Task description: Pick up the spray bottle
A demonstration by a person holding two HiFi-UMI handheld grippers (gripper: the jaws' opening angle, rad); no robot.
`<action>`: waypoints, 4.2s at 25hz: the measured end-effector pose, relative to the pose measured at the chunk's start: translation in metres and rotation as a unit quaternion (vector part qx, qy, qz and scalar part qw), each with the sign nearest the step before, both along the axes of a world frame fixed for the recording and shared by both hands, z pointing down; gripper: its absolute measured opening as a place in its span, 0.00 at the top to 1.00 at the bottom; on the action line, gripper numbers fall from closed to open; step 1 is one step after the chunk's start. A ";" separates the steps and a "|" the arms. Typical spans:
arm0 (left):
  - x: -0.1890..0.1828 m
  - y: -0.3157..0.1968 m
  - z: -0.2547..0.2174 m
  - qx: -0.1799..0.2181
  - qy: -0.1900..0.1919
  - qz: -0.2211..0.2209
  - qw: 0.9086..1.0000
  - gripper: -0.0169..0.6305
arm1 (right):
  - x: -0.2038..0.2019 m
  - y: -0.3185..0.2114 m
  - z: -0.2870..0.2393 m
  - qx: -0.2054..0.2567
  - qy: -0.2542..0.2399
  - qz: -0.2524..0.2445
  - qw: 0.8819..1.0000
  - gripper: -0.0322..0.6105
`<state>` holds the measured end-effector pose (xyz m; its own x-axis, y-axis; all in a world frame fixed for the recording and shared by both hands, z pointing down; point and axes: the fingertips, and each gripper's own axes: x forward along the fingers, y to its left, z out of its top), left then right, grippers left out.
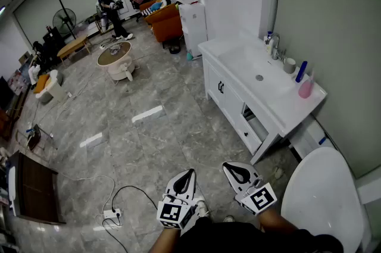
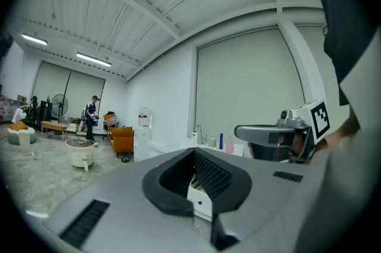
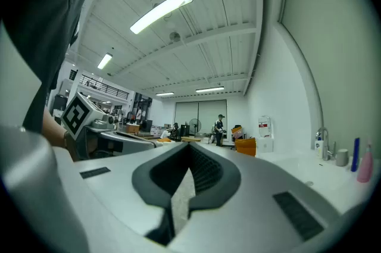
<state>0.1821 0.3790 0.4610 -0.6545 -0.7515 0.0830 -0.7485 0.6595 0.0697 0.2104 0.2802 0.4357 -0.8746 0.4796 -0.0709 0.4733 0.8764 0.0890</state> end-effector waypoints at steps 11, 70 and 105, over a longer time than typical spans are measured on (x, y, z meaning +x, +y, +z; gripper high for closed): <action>-0.012 -0.001 0.002 0.000 0.002 0.003 1.000 0.98 | -0.010 0.003 0.002 0.003 0.001 0.004 1.000 0.95; -0.270 -0.146 -0.001 -0.005 -0.019 0.095 0.995 0.98 | -0.255 -0.141 -0.007 -0.034 -0.037 0.099 0.994 0.11; -0.418 -0.402 0.012 0.006 -0.012 0.274 0.962 0.98 | -0.378 -0.373 0.013 -0.029 -0.004 0.285 0.958 0.12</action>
